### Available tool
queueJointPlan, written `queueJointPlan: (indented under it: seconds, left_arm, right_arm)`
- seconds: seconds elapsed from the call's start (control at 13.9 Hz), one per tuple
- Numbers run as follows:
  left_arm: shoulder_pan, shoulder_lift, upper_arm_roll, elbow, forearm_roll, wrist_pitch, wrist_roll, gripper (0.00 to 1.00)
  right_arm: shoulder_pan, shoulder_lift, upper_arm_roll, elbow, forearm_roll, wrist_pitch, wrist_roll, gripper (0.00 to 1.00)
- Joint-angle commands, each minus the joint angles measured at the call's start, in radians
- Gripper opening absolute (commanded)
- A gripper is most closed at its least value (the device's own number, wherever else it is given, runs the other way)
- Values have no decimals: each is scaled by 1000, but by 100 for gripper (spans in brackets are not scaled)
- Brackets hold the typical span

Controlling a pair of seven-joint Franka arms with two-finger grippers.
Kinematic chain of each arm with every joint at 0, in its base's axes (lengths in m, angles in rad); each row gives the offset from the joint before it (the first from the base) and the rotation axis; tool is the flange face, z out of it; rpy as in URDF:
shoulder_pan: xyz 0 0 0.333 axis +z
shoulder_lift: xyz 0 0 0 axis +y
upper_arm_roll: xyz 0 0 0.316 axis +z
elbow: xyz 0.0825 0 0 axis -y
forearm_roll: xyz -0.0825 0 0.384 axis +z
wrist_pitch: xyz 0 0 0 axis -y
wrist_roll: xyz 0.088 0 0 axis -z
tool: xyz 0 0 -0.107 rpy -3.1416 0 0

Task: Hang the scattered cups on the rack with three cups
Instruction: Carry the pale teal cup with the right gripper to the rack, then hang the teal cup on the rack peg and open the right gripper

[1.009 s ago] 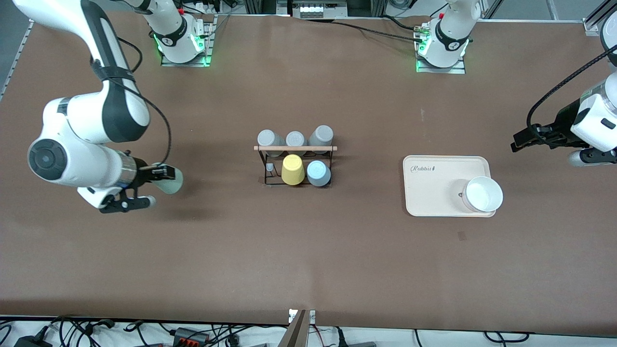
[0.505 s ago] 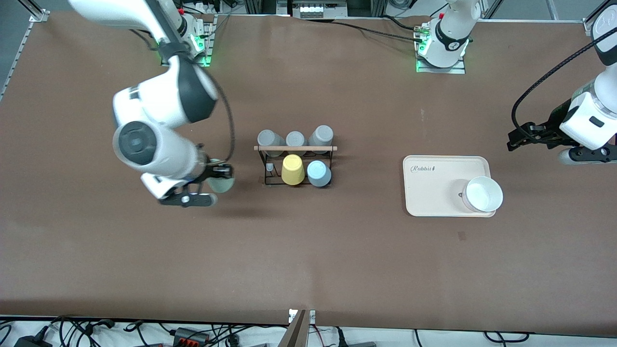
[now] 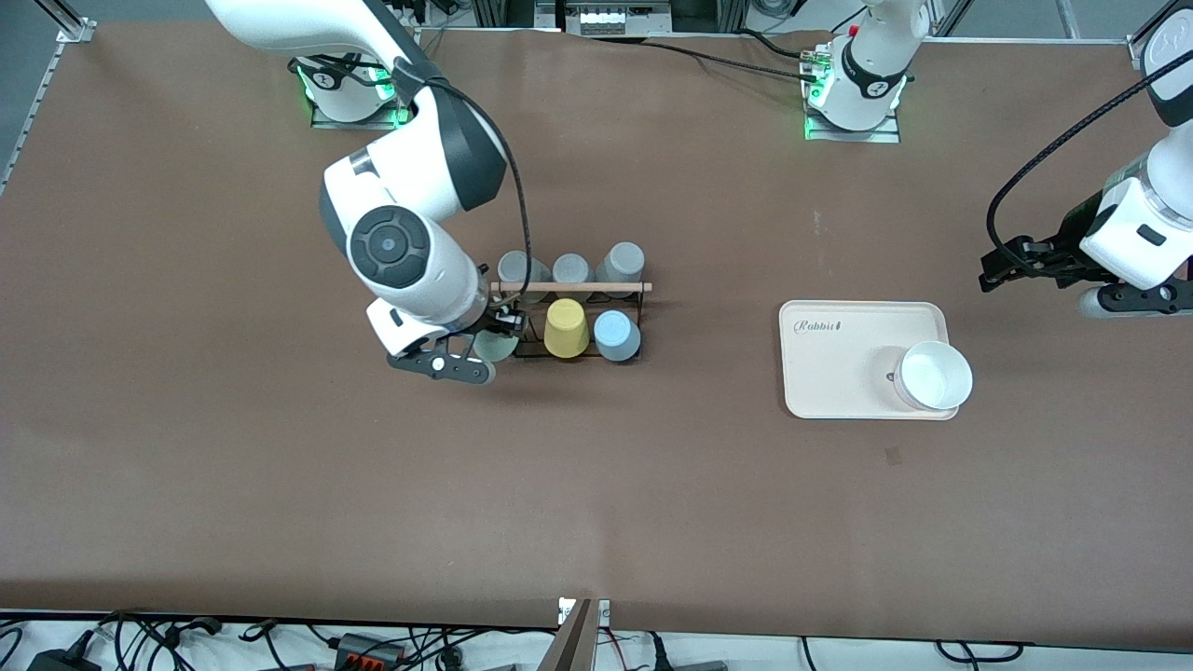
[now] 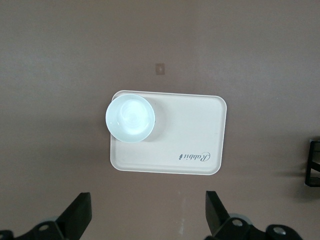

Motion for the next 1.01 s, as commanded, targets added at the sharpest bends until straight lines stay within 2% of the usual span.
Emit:
queueJointPlan:
  seconds: [0.0, 0.36, 0.94]
  left_arm:
    - [3, -10, 1, 5, 15, -12, 22, 100]
    - [3, -10, 1, 5, 15, -12, 23, 100]
    - [8, -7, 1, 5, 10, -12, 23, 100]
  right_arm:
    - [16, 31, -6, 32, 31, -7, 27, 24]
    - [18, 48, -6, 32, 91, -18, 28, 24]
    - [26, 109, -6, 29, 91, -6, 31, 24]
